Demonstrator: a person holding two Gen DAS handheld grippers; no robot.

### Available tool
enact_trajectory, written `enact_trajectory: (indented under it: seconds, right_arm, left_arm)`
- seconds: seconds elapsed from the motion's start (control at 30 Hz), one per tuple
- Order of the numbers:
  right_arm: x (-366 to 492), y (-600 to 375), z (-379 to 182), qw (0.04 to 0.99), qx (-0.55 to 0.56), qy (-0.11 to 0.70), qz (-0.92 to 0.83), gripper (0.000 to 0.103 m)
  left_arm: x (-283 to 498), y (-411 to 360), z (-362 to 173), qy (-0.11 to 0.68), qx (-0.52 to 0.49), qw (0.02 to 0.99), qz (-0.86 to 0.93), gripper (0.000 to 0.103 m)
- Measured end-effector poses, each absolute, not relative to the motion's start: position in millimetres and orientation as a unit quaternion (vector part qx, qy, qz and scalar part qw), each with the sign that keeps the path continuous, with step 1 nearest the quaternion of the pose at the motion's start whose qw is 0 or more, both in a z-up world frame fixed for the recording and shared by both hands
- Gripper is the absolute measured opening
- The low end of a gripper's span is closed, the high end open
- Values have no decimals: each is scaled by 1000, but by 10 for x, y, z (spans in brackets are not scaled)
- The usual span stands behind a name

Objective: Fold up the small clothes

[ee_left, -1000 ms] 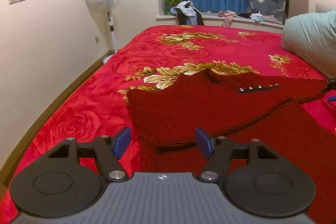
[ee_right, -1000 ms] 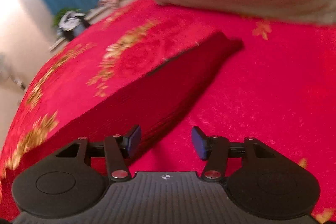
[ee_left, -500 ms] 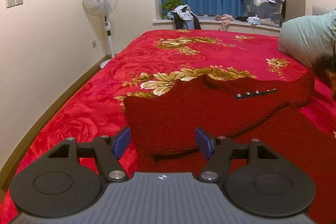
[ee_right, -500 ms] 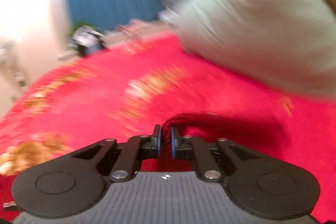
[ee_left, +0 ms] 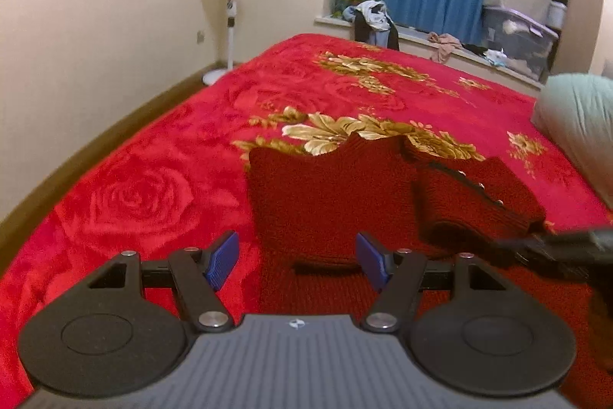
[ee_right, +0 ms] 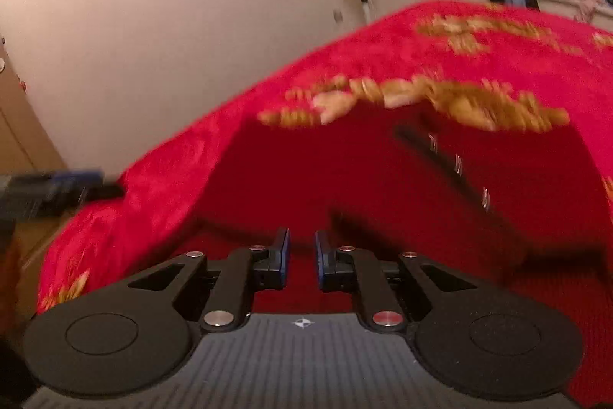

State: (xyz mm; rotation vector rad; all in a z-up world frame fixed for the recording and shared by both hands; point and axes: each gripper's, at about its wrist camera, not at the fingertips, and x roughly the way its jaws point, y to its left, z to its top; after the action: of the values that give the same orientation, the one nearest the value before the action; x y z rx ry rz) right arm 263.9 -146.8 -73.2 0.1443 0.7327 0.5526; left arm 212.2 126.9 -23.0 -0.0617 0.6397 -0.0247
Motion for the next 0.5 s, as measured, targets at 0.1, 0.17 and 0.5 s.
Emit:
enact_trajectory:
  seconds: [0.1,0.17,0.5]
  right_arm:
    - [2276,-1760,-617,902,73,353,239,20]
    - [2025,-2027,-526,910,82,345,216,25]
    - [1336,-2943,-849,937,144,308,80,34]
  left_arm:
    - [2127,1311,-250,323,-43,945,-17,69]
    - [2134,1281,-273,326,-44,944,-28,60]
    - [2214,179,-485,263,113,950,-121,68]
